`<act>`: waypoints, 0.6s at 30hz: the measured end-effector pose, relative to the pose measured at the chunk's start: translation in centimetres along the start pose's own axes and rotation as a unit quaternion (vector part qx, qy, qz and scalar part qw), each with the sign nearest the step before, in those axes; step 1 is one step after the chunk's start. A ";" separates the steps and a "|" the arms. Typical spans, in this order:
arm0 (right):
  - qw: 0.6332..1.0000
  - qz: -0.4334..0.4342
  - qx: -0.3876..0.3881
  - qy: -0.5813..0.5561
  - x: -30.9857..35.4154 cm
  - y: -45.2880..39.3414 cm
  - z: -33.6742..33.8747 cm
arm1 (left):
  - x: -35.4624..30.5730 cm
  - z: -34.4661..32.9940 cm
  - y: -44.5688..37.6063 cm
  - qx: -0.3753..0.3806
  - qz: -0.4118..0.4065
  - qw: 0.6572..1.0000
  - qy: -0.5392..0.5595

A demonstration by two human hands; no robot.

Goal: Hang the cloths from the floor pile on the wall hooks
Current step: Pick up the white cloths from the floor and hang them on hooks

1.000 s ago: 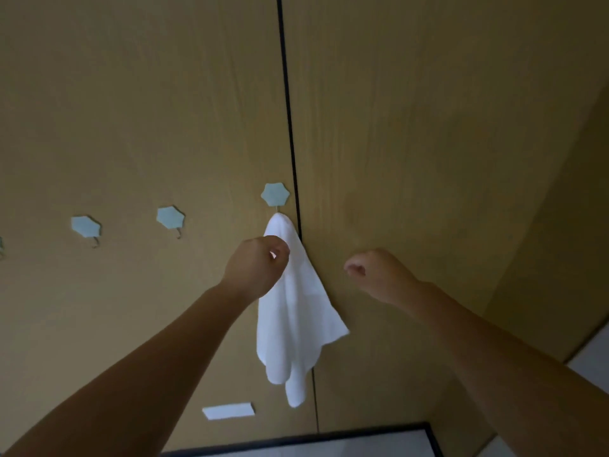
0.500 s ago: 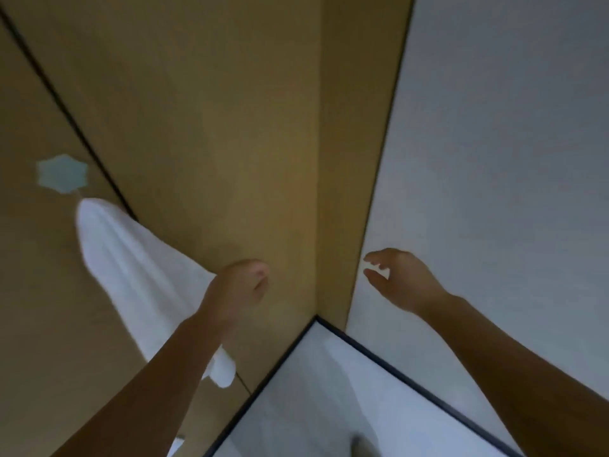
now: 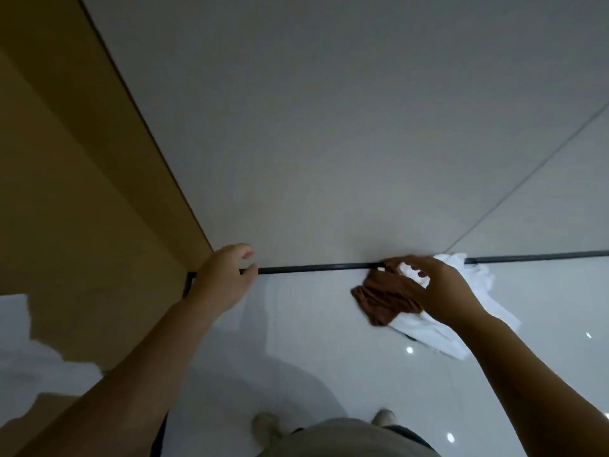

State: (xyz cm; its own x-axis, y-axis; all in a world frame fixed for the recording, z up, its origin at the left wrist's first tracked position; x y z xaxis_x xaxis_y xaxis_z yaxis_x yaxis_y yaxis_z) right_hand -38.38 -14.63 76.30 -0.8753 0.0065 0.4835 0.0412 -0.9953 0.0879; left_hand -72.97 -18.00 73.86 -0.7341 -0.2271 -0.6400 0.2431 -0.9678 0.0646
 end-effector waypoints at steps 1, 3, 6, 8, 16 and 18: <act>1.000 -0.018 -0.001 -0.002 -2.2 1.3 0.7 | -1.5 -1.6 0.1 0.010 -0.019 1.000 -0.002; 0.998 -0.058 -0.011 0.000 -7.1 3.9 2.0 | -4.3 -5.0 0.4 0.033 -0.052 0.998 -0.011; 0.991 -0.133 -0.020 -0.016 -15.1 7.7 3.4 | -8.3 -10.4 1.6 0.067 -0.077 0.994 -0.029; 0.985 -0.167 -0.022 -0.034 -20.1 10.0 4.4 | -10.9 -14.2 3.0 0.091 -0.085 0.992 -0.033; 0.967 -0.251 -0.012 -0.046 -37.4 18.8 9.7 | -22.0 -29.2 11.5 0.168 -0.078 0.983 -0.011; 0.962 -0.268 -0.012 -0.049 -40.6 20.1 11.1 | -24.1 -31.7 13.3 0.186 -0.076 0.980 -0.009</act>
State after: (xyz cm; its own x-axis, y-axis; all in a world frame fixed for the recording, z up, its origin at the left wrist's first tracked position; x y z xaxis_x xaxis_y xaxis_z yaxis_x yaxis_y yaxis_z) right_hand 3.32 -33.84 68.15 -0.7178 0.5272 0.4549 -0.4149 -0.8485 0.3287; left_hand -31.95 -22.01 65.82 -0.7555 -0.0750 -0.6509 -0.1161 -0.9624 0.2456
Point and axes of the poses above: each hand's wrist, its own y-axis away from the middle knuckle, its own z-axis out of the back of the hand, x = y × z, the point moved 7 cm from there along -y, towards the middle knuckle, and after that the axes turned 5 degrees about -x, right-handed, at the moved point
